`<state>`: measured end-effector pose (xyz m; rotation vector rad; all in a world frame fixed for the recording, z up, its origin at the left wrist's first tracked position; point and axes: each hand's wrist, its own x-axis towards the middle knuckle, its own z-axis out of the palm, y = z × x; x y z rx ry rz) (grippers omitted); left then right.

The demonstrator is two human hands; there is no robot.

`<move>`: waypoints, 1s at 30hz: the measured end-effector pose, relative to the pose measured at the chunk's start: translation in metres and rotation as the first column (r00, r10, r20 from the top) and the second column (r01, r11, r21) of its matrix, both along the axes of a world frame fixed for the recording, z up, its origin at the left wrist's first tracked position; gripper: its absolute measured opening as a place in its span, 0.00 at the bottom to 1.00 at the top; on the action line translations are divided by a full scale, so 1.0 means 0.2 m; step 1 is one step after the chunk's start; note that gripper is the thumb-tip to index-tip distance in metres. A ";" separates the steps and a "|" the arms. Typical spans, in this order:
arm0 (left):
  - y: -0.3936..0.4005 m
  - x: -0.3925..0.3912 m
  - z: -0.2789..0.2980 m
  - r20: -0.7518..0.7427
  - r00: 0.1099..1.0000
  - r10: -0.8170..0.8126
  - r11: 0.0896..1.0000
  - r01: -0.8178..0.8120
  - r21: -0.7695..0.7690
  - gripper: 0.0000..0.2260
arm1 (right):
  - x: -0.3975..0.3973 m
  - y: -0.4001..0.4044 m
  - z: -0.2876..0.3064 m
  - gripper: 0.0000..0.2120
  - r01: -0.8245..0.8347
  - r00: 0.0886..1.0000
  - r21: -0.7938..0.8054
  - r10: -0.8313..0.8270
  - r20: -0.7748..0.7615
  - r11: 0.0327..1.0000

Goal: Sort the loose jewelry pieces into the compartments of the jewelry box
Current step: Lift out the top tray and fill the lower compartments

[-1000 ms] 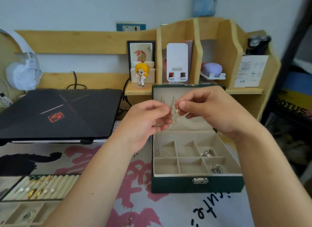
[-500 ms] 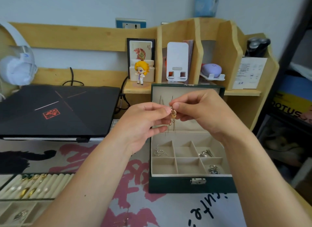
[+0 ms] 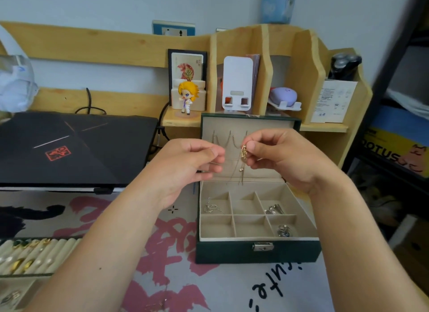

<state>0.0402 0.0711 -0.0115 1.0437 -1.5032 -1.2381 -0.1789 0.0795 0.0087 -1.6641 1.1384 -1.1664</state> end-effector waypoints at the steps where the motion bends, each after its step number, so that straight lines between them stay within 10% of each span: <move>1: 0.00 0.01 0.00 0.013 1.000 0.008 1.000 -0.008 -0.003 0.08 | -0.03 -0.01 0.00 0.04 -0.007 1.000 0.012 0.007 0.009 1.000; 15: -0.01 -0.03 -0.06 0.400 0.917 -0.007 1.000 0.013 -0.012 0.06 | -0.05 -0.16 -0.22 0.05 0.266 0.762 0.037 -0.187 -0.621 0.963; 30: 0.00 -0.04 -0.07 0.473 0.881 -0.004 1.000 0.014 -0.019 0.06 | -0.04 -0.18 -0.26 0.03 0.278 0.694 -0.001 -0.201 -0.691 0.961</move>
